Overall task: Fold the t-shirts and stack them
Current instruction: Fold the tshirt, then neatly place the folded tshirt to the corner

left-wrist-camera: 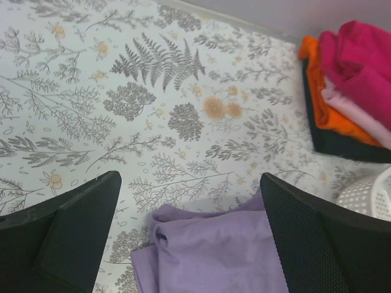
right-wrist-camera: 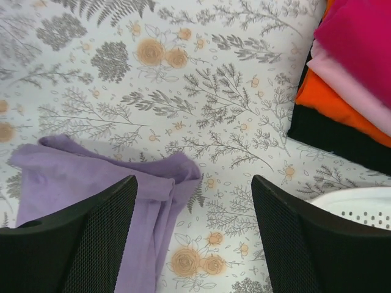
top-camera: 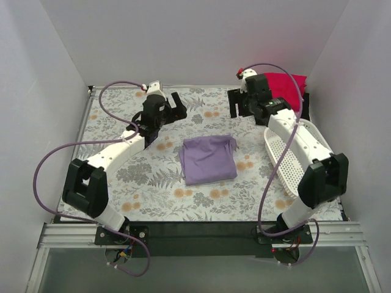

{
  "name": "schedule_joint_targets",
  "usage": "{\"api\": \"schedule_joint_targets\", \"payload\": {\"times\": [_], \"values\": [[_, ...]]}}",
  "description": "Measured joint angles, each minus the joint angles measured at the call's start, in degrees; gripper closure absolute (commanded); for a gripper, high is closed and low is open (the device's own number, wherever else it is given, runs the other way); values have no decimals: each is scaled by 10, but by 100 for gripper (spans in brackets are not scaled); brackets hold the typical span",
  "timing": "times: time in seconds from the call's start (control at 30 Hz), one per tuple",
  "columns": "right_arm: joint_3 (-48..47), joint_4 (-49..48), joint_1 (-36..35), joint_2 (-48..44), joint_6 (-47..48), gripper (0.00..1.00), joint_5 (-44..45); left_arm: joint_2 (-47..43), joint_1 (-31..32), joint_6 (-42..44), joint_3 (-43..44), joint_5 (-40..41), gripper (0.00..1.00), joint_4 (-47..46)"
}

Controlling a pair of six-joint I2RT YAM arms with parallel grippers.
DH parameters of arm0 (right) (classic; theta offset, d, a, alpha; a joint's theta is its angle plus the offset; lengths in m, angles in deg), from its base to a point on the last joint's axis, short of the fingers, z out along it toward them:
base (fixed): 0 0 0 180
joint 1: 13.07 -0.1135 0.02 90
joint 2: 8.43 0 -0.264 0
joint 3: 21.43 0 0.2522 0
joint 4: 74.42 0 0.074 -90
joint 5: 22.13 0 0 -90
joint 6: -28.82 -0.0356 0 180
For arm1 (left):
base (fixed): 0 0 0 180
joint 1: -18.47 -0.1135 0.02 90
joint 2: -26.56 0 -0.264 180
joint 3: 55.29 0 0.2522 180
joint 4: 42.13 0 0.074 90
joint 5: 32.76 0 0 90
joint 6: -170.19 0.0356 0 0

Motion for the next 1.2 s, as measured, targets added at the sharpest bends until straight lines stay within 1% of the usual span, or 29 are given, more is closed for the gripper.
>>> {"api": "schedule_joint_targets", "payload": {"times": [0.03, 0.1, 0.23, 0.33, 0.43, 0.53, 0.63, 0.87, 1.2], "values": [[6, -5, 0, -21, 0, 28, 1, -13, -1, 2, 0, -1, 9, 0], [29, -17, -1, -64, -3, 25, -6, -34, 0, 2, -3, -12, 9, -5], [120, -52, -1, -130, -17, 20, -47, -48, 9, -7, -50, -78, 9, -40], [201, -72, 0, -148, -35, 17, -92, -43, 29, -17, -93, -118, 9, -49], [269, -88, 4, -154, -55, 15, -140, -29, 57, -24, -109, -148, 9, -51], [317, -109, 14, -165, -72, 13, -181, -17, 79, -31, -116, -172, 9, -64], [356, -140, 27, -175, -85, 13, -216, 2, 83, -41, -128, -190, 10, -82], [425, -207, 51, -159, -109, 13, -279, 83, 83, -53, -150, -186, 11, -90], [445, -285, 56, -82, -121, 15, -334, 97, 84, -61, -152, -174, 11, -124]]}}
